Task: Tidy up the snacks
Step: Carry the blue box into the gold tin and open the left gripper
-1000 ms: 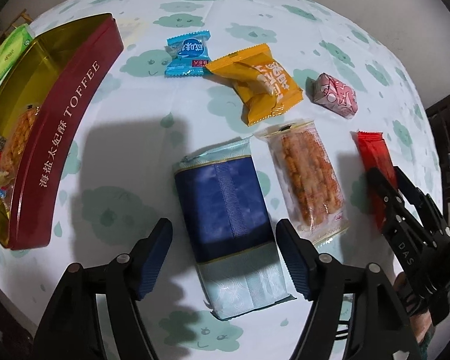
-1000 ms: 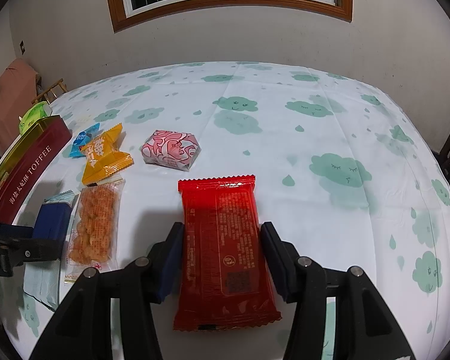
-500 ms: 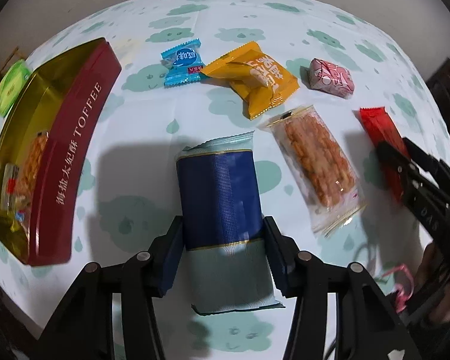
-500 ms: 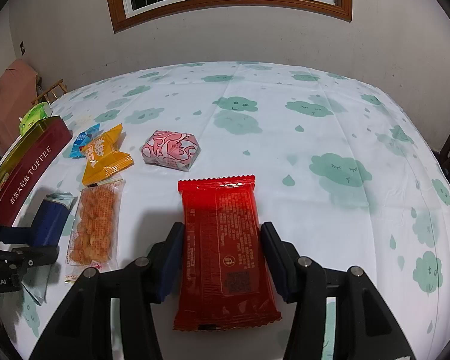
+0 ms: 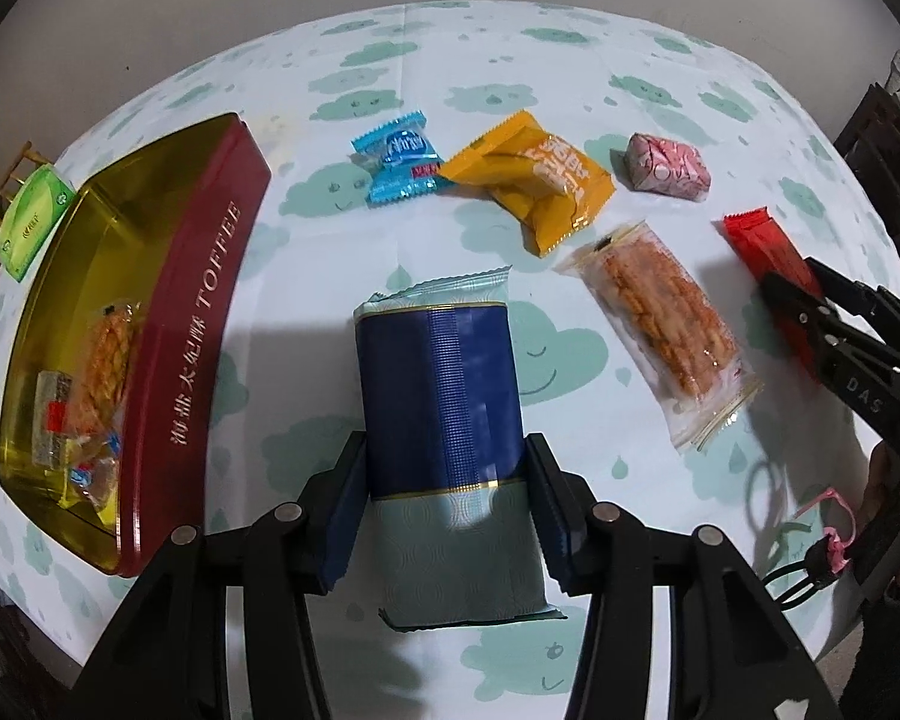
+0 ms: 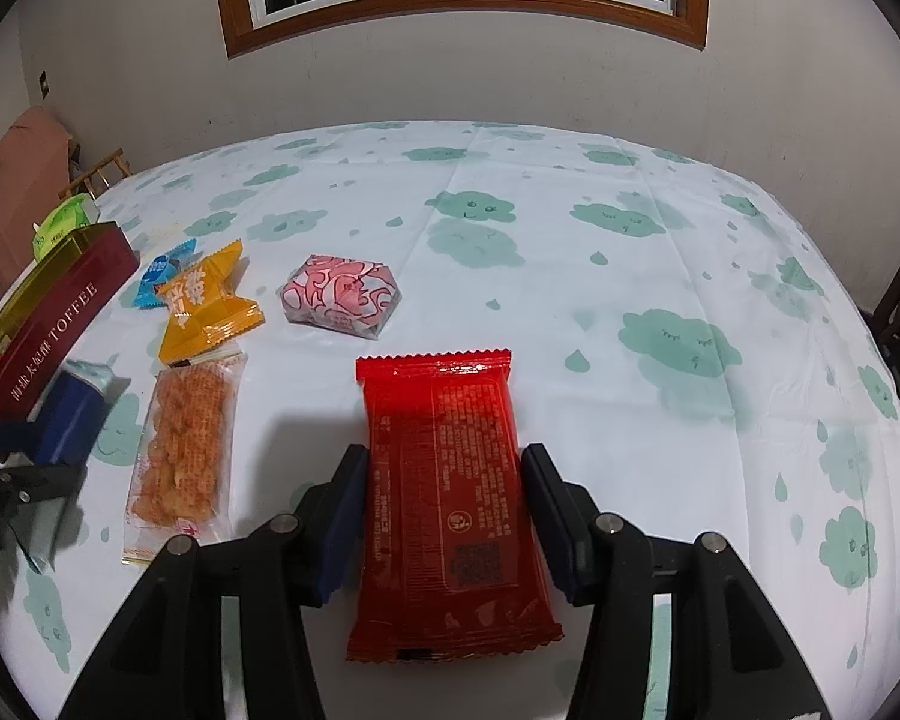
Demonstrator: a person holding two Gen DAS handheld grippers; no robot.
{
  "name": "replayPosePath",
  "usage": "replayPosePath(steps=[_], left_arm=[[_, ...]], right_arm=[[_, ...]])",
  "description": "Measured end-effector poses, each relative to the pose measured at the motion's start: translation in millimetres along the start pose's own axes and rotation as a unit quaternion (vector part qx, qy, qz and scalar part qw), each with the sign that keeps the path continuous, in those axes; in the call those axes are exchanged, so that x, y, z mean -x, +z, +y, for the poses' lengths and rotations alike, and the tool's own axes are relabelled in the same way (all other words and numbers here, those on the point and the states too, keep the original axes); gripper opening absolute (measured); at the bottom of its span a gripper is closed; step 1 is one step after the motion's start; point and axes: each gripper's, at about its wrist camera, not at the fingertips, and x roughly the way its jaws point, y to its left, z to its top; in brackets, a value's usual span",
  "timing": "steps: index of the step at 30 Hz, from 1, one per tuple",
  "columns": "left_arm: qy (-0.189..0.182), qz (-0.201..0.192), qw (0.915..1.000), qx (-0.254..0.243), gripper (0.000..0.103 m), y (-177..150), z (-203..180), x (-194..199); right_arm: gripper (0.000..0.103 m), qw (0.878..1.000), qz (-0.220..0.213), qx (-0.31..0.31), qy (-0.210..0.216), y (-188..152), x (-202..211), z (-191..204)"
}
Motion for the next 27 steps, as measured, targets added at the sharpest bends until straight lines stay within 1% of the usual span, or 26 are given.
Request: replayPosePath(steps=[8, 12, 15, 21, 27], left_arm=[[-0.003, -0.019, 0.9997, 0.012, 0.046, 7, 19, 17], [0.015, -0.044, 0.9987, 0.018, 0.046, 12, 39, 31], [0.021, -0.054, 0.9977, 0.036, 0.046, 17, 62, 39], [0.053, -0.066, 0.9938, 0.072, 0.046, 23, 118, 46], [0.07, -0.059, 0.9899, 0.108, 0.046, 24, 172, 41]], right_arm=[[0.054, 1.0, 0.002, 0.008, -0.01, 0, -1, 3], [0.054, 1.0, 0.002, 0.009, -0.012, 0, -1, 3], [0.054, 1.0, 0.002, 0.01, -0.012, 0, -1, 4], [0.054, 1.0, 0.003, 0.011, -0.014, 0, -1, 4], [0.054, 1.0, 0.003, 0.011, -0.014, 0, -1, 4]])
